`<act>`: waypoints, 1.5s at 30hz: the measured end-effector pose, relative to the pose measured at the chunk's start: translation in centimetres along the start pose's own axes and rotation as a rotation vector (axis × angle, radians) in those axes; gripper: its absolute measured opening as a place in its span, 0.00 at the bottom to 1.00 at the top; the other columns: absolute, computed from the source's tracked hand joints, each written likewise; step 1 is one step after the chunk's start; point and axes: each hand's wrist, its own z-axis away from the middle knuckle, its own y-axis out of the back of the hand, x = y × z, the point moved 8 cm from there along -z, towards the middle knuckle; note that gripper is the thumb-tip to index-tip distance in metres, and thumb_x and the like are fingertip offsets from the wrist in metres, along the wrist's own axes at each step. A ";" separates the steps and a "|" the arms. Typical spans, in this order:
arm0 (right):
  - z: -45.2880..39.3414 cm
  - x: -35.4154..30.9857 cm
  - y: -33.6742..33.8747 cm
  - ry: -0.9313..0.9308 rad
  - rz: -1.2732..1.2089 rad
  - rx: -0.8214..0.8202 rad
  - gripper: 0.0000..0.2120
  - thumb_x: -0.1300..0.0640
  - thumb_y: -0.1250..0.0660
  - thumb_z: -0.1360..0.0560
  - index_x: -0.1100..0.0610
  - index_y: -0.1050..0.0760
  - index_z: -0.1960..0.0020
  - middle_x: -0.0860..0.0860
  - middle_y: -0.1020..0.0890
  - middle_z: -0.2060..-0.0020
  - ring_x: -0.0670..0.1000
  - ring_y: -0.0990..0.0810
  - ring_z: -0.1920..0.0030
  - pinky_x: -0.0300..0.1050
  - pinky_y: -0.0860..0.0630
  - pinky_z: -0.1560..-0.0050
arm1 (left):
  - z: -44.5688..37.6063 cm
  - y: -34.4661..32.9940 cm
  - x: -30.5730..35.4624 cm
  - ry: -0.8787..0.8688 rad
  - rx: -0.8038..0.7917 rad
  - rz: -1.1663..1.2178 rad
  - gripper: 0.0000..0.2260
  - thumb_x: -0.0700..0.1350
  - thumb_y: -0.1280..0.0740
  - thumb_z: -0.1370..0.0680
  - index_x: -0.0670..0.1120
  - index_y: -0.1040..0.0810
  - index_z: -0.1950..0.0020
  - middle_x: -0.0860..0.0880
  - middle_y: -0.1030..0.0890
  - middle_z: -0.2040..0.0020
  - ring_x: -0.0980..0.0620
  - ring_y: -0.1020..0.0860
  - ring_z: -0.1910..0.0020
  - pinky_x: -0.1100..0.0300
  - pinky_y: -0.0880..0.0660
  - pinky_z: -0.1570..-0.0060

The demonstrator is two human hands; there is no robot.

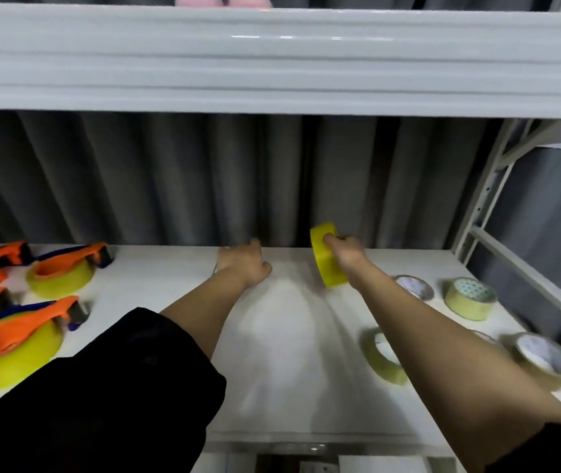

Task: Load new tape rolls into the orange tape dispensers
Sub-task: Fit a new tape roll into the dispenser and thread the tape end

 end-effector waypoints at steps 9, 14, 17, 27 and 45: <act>1.4 -1.2 -6.5 -0.087 -0.037 0.027 0.17 0.52 0.39 0.22 0.63 0.27 0.39 0.56 0.25 0.52 0.56 0.27 0.52 0.44 0.32 0.52 | -0.2 0.5 -7.6 -0.046 -0.012 -0.110 0.19 0.52 0.43 0.22 0.44 0.33 0.34 0.44 0.24 0.41 0.44 0.24 0.44 0.57 0.35 0.54; 1.4 -1.8 -8.4 -0.082 -0.063 0.016 0.17 0.51 0.38 0.22 0.62 0.27 0.39 0.55 0.25 0.51 0.56 0.27 0.52 0.44 0.32 0.52 | 0.5 -0.2 -10.4 -0.008 -0.020 -0.148 0.20 0.51 0.43 0.22 0.43 0.34 0.33 0.44 0.23 0.43 0.45 0.24 0.46 0.55 0.36 0.53; 1.2 -1.8 -9.6 -0.058 -0.047 -0.003 0.16 0.51 0.36 0.23 0.62 0.26 0.41 0.56 0.26 0.51 0.55 0.28 0.52 0.44 0.34 0.52 | 1.3 -0.6 -11.7 0.019 -0.041 -0.173 0.21 0.52 0.44 0.21 0.44 0.35 0.32 0.44 0.23 0.45 0.45 0.24 0.48 0.56 0.37 0.55; 2.9 -5.2 -16.6 -0.017 -0.004 -0.045 0.17 0.53 0.35 0.24 0.63 0.26 0.39 0.55 0.25 0.51 0.56 0.27 0.51 0.46 0.30 0.49 | 1.9 0.2 -20.0 0.093 -0.013 -0.127 0.18 0.52 0.43 0.21 0.44 0.33 0.34 0.44 0.23 0.47 0.46 0.24 0.51 0.56 0.35 0.54; 10.5 -11.0 -37.2 -0.064 -0.132 0.130 0.16 0.50 0.33 0.25 0.64 0.24 0.47 0.57 0.24 0.55 0.57 0.26 0.53 0.47 0.30 0.51 | 2.2 0.5 -43.0 -0.073 -0.028 -0.075 0.20 0.52 0.41 0.22 0.46 0.34 0.32 0.43 0.26 0.36 0.42 0.27 0.39 0.55 0.32 0.45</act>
